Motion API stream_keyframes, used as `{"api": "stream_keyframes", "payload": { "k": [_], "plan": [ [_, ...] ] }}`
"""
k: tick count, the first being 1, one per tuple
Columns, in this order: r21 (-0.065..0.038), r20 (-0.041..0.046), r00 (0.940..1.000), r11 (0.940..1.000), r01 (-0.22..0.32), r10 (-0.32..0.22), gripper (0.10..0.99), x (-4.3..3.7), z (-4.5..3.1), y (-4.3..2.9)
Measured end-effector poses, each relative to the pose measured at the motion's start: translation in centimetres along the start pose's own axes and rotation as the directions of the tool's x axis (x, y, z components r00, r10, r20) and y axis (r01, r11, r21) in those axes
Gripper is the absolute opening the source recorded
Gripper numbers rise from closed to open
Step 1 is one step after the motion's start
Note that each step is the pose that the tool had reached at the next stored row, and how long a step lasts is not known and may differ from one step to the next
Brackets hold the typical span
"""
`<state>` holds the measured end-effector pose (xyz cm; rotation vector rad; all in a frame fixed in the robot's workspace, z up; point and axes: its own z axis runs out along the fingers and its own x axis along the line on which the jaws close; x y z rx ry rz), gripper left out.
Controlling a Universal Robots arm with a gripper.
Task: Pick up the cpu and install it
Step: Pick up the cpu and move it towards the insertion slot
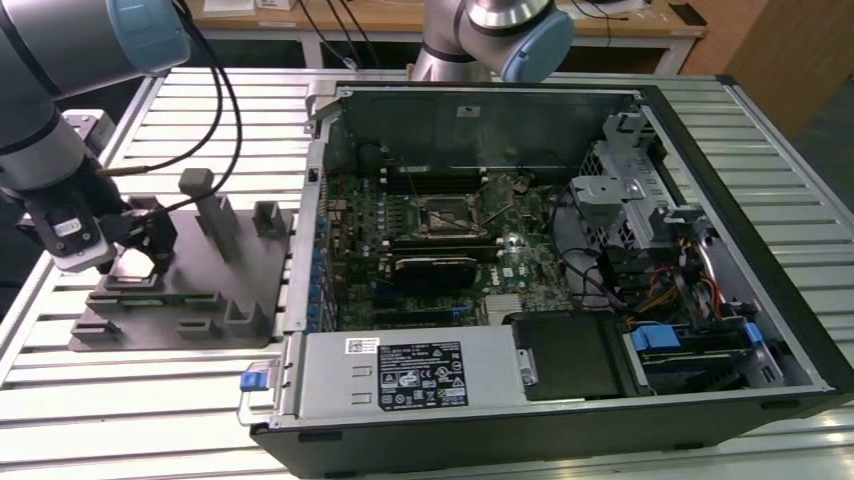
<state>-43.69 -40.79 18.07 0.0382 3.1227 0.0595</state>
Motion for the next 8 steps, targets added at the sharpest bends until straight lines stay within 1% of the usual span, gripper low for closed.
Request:
{"api": "stream_keyframes", "payload": {
  "k": [4,8],
  "plan": [
    [-0.009,-0.0005,1.0000,0.9999,-0.006,0.006,0.741,0.00,0.11,-0.01],
    [-0.009,-0.0002,1.0000,0.9999,-0.008,0.008,0.741,0.00,0.13,-0.01]
  ]
}}
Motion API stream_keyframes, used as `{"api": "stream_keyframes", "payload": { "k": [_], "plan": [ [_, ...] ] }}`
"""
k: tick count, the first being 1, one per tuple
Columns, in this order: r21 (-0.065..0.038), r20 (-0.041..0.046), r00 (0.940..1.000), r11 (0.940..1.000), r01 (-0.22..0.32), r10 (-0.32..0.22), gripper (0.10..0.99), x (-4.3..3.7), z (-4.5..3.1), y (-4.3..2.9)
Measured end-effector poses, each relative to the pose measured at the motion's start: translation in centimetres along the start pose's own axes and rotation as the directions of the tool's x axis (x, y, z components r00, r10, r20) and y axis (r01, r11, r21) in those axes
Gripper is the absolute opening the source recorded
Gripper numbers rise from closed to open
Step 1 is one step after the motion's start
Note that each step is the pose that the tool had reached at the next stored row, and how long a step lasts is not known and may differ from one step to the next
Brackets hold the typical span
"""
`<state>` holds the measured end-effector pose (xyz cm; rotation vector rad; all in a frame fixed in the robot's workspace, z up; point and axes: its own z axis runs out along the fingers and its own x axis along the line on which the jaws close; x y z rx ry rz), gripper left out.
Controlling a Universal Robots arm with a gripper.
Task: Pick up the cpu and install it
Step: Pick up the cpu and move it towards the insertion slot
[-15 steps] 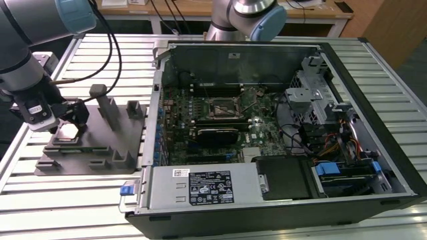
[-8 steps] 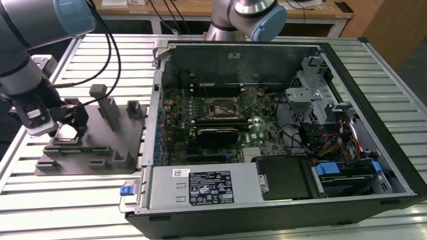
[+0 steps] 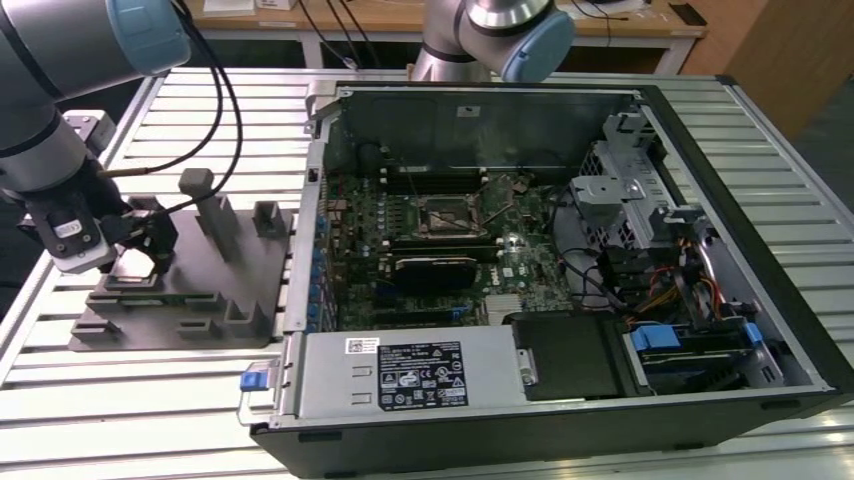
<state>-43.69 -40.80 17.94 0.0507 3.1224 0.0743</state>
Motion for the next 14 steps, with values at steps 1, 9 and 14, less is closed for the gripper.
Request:
{"api": "stream_keyframes", "payload": {
  "k": [1,9,14],
  "plan": [
    [0.000,0.0000,1.0000,1.0000,0.000,0.000,0.741,0.00,0.00,0.00],
    [0.000,-0.0001,1.0000,1.0000,-0.001,0.001,0.600,0.00,0.00,0.00],
    [0.000,0.0001,1.0000,1.0000,-0.002,0.002,0.545,0.00,0.00,0.00]
  ]
}}
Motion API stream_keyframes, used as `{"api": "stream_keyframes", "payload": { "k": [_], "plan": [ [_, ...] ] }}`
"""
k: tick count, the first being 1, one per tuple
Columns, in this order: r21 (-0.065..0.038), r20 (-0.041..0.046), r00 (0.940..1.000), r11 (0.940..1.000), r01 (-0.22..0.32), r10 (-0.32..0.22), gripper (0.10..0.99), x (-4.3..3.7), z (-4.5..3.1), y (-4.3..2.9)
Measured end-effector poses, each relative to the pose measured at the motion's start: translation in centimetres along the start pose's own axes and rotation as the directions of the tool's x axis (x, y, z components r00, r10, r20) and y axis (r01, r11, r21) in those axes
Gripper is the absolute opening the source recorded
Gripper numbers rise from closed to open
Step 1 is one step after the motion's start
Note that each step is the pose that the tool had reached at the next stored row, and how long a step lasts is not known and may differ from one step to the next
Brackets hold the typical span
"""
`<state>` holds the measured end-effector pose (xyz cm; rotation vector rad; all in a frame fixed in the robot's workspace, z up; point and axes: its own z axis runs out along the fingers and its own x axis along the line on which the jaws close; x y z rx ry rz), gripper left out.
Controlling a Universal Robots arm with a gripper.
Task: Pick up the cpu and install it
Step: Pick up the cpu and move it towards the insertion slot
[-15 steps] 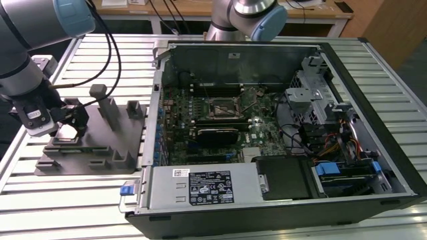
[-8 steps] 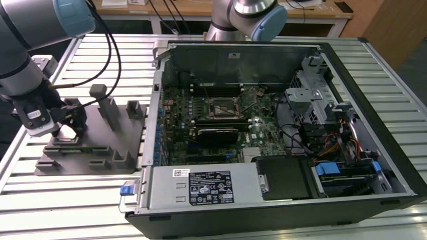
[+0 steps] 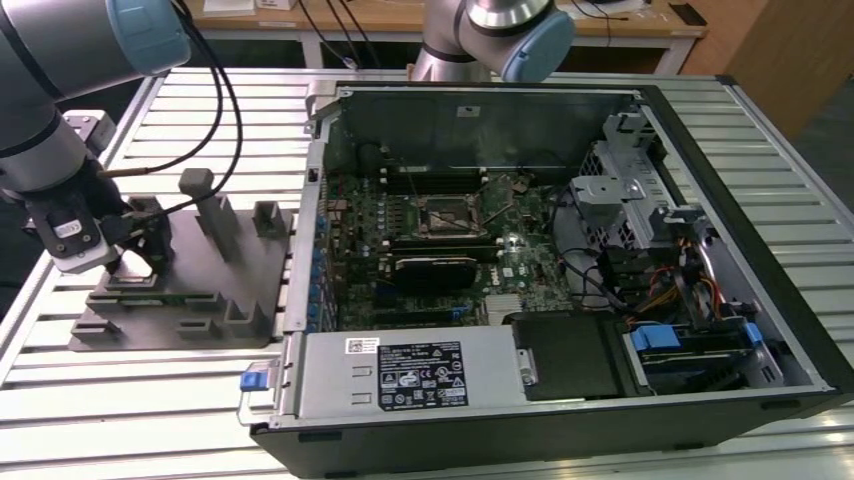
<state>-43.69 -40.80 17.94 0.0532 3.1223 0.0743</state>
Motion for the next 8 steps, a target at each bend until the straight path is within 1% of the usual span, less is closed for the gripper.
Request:
{"api": "stream_keyframes", "payload": {
  "k": [2,3,8],
  "plan": [
    [0.000,0.0000,1.0000,1.0000,0.000,0.000,0.557,0.00,0.00,0.00],
    [0.000,0.0000,1.0000,1.0000,0.000,0.000,0.620,0.00,0.00,0.00],
    [0.000,0.0001,1.0000,1.0000,0.000,0.000,0.620,0.00,-0.06,0.00]
  ]
}}
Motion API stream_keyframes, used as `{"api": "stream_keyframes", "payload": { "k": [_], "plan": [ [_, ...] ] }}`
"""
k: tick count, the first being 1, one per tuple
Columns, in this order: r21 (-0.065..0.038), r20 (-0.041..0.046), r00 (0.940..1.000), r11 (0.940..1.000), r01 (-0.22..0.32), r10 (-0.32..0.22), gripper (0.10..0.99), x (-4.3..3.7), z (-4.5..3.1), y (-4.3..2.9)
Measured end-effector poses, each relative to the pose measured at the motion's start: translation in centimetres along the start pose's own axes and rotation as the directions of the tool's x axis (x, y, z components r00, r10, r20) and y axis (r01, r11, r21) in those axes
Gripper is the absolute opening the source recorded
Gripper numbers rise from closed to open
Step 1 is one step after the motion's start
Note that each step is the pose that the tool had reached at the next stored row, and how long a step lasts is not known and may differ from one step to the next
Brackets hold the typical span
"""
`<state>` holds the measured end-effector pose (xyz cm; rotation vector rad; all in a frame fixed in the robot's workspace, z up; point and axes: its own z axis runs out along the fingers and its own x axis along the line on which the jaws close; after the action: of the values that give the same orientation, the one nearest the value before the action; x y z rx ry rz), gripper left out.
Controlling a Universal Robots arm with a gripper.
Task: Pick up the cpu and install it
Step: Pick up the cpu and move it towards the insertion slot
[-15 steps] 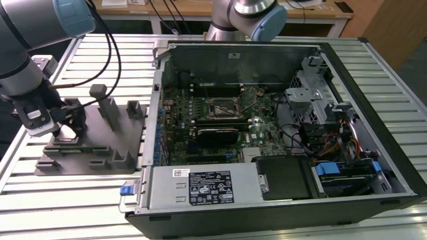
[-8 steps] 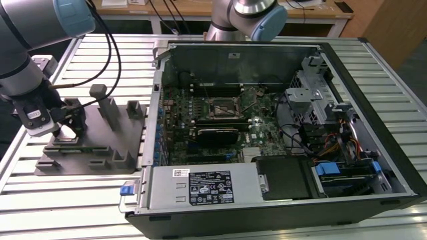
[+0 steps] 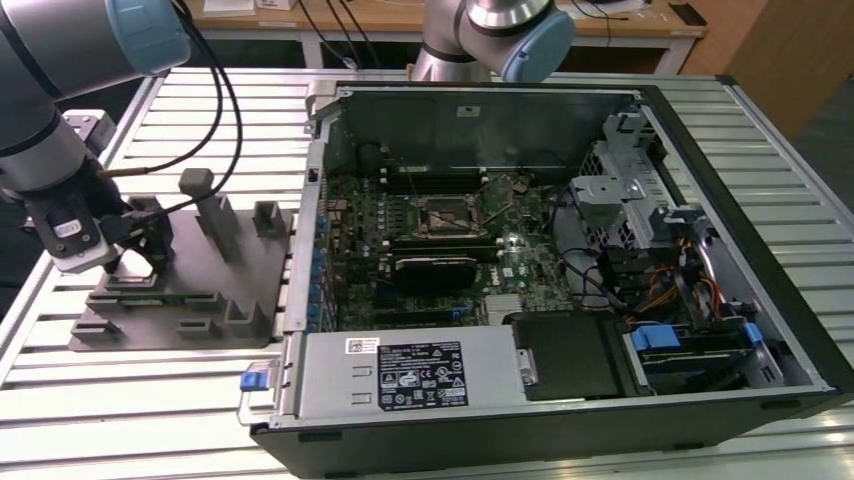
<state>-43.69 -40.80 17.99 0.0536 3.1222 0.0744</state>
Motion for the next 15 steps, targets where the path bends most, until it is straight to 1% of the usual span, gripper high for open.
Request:
{"api": "stream_keyframes", "payload": {
  "k": [11,13,14,15],
  "plan": [
    [0.000,-0.0001,1.0000,1.0000,0.000,0.000,0.620,0.00,-0.14,0.01],
    [0.000,-0.0002,1.0000,1.0000,0.000,0.000,0.608,0.00,-0.14,0.01],
    [0.000,-0.0002,1.0000,1.0000,0.000,0.000,0.545,0.00,-0.14,0.01],
    [0.000,-0.0002,1.0000,1.0000,0.000,0.000,0.541,0.00,-0.14,0.01]
  ]
}}
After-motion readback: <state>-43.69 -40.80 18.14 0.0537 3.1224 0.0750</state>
